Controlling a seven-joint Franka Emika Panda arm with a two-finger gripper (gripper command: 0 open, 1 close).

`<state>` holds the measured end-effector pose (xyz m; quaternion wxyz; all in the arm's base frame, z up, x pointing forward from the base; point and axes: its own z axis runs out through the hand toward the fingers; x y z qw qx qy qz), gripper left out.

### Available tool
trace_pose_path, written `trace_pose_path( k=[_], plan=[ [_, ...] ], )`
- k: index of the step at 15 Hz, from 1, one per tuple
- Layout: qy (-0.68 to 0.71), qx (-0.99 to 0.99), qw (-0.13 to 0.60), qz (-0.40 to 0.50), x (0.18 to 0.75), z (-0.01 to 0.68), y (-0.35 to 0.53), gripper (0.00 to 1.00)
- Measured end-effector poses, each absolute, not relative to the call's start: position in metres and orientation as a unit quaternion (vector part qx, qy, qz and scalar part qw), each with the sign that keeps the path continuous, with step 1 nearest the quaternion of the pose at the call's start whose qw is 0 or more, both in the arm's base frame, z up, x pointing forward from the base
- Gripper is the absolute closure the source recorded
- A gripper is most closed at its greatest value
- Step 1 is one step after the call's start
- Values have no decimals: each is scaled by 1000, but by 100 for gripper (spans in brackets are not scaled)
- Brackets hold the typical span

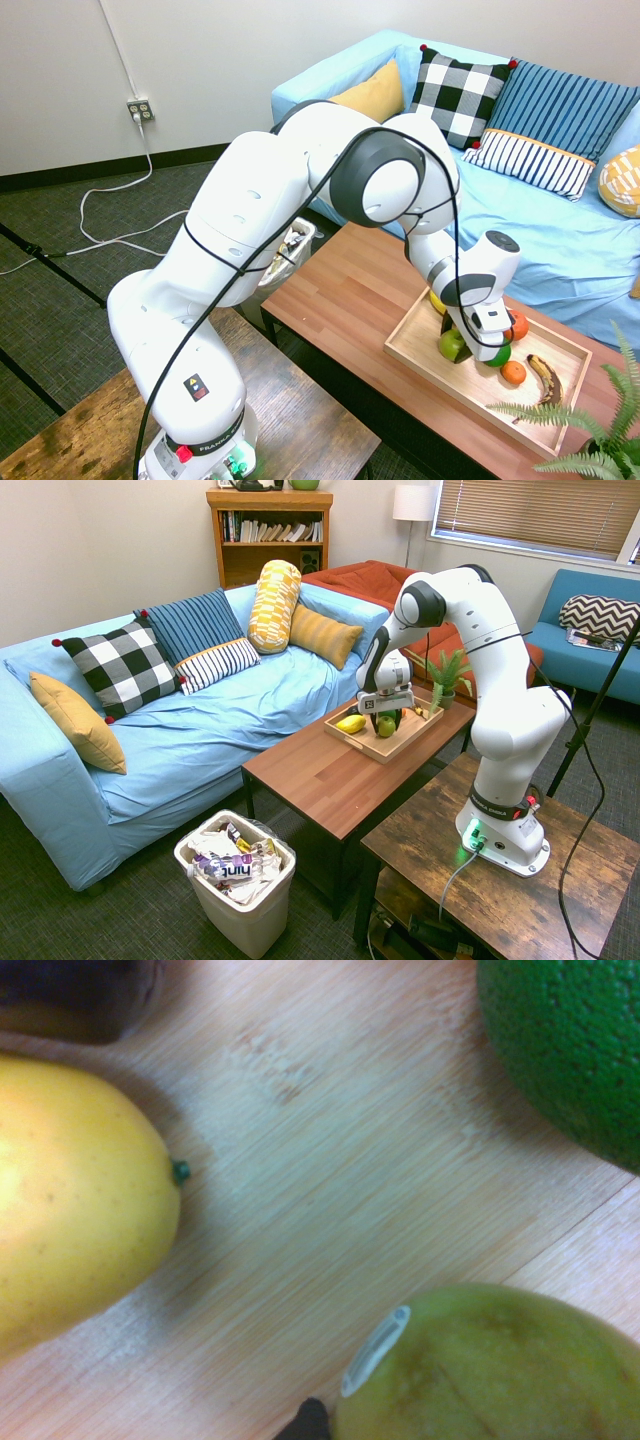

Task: Put the apple in the tray

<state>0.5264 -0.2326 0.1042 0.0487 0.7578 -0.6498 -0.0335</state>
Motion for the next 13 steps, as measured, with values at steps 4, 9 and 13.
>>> trace_pose_path(
  k=[4, 9, 13],
  plan=[
    [-645, 762, 46, -33, 529, 106, -228, 0],
    [-637, 770, 32, -17, 525, 141, -231, 0],
    [-638, 770, 18, 14, 503, 210, -240, 0]
  ],
)
